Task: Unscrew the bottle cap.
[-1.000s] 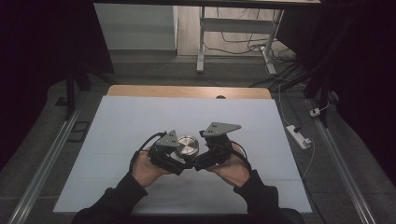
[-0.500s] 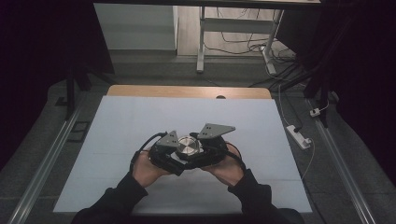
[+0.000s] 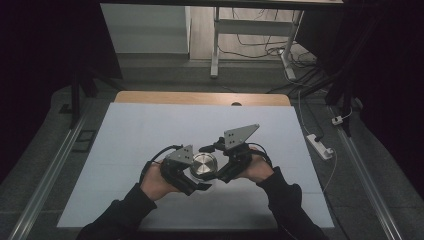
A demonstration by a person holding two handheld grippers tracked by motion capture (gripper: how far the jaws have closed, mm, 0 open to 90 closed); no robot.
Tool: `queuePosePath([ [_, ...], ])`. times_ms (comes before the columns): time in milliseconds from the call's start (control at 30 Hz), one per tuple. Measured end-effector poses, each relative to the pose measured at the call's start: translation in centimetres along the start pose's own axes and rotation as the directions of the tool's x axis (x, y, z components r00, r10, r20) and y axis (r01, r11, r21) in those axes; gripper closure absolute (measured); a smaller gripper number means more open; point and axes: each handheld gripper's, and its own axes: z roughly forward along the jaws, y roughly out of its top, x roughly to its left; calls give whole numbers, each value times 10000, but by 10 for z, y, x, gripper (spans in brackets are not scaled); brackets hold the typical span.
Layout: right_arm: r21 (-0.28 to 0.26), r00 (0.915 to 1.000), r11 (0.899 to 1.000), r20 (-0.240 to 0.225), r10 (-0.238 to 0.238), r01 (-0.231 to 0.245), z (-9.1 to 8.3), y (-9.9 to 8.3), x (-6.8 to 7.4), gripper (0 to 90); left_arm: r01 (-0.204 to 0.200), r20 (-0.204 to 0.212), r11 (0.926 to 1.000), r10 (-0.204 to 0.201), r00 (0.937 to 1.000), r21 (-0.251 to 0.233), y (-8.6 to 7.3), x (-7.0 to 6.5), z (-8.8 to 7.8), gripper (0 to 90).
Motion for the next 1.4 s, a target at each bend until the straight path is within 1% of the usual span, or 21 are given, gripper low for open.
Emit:
queuePosePath([
  [100,-21,9994,9995,130,316,-316,2,0,-1,140,158,-171,9999,-159,9997,-33,-1,3,-2,155],
  [133,164,9965,9976,509,659,-668,1,4,3,48,283,-296,9996,-285,9992,-80,-2,4,-3,155],
  [200,316,9883,9960,1308,786,-834,-2,12,9,6,571,-637,9981,-584,9963,-231,-3,6,-6,155],
  [233,316,9883,9960,1308,786,-834,-2,12,9,6,704,-828,9971,-726,9939,-289,-4,7,-7,155],
  [267,418,9797,9945,1808,869,-959,-5,15,12,1,790,-989,9964,-818,9917,-318,-4,8,-9,155],
  [300,471,9559,9897,2689,1181,-1355,-9,21,17,1,926,-1191,9950,-964,9882,-373,-5,9,-11,155],
  [333,471,9559,9897,2689,1181,-1355,-9,21,17,1,926,-1191,9950,-964,9882,-373,-5,9,-11,155],
  [367,403,9298,9862,3413,1376,-1607,-10,25,21,1,1042,-1265,9936,-1091,9859,-446,-5,9,-11,155],
  [467,286,8990,9827,4093,1556,-1830,-6,25,25,2,1174,-1472,9920,-1229,9814,-456,-5,9,-11,155],
  [567,227,8916,9810,4215,1656,-1929,-1,26,28,3,1271,-1583,9910,-1322,9785,-421,-5,10,-10,155],
  [667,270,8645,9789,4746,1656,-2024,11,26,33,27,1334,-1649,9903,-1379,9766,-384,-5,10,-9,155],
  [900,-16,8454,9774,5017,1835,-2112,21,20,33,123,1285,-1629,9912,-1320,9778,-318,-3,7,-7,155],
  [933,-94,8511,9792,4928,1810,-2028,22,19,33,193,1268,-1603,9915,-1300,9785,-298,-3,7,-6,155],
  [1067,242,8677,9830,4742,1492,-1822,21,20,34,198,1077,-1426,9940,-1090,9838,-171,-2,5,-6,155],
  [1100,359,8905,9833,4311,1456,-1782,16,21,32,198,1002,-1236,9947,-1022,9870,-221,-2,5,-6,155],
  [1133,359,8905,9833,4311,1456,-1782,16,21,32,198,921,-971,9952,-948,9908,-325,-1,5,-8,155],
  [1167,253,9219,9873,3623,1371,-1567,10,21,29,198,831,-705,9958,-857,9938,-391,-1,5,-9,155],
  [1267,180,9663,9944,2386,964,-1037,2,20,24,198,469,-222,9978,-479,9986,-458,2,2,-11,155],
  [1300,180,9663,9944,2386,964,-1037,2,20,24,198,351,-91,9983,-355,9993,-459,3,1,-12,155],
  [1367,-207,9939,9993,1059,317,-296,-4,13,18,198,30,182,9990,-22,9998,-440,4,-1,-12,155],
  [1400,-207,9939,9993,1059,317,-296,-4,13,18,198,-171,284,9991,182,9994,-399,5,-3,-11,155],
])
